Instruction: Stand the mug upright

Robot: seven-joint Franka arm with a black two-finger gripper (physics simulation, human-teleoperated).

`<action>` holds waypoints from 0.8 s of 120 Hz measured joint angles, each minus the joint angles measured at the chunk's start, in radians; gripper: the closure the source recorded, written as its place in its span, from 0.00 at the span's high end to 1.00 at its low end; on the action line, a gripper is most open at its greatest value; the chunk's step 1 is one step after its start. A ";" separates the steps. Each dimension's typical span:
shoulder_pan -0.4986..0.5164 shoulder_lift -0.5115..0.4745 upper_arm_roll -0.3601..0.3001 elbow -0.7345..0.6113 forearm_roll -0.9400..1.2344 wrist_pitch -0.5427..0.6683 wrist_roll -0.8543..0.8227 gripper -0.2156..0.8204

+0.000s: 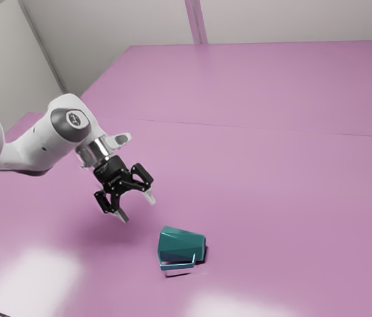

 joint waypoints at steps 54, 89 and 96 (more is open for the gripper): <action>-0.086 0.063 0.000 -0.049 -0.180 0.042 -0.027 0.79; -0.089 0.129 -0.023 -0.043 -0.311 0.099 -0.031 0.79; -0.090 0.134 -0.037 -0.042 -0.320 0.109 -0.031 0.79</action>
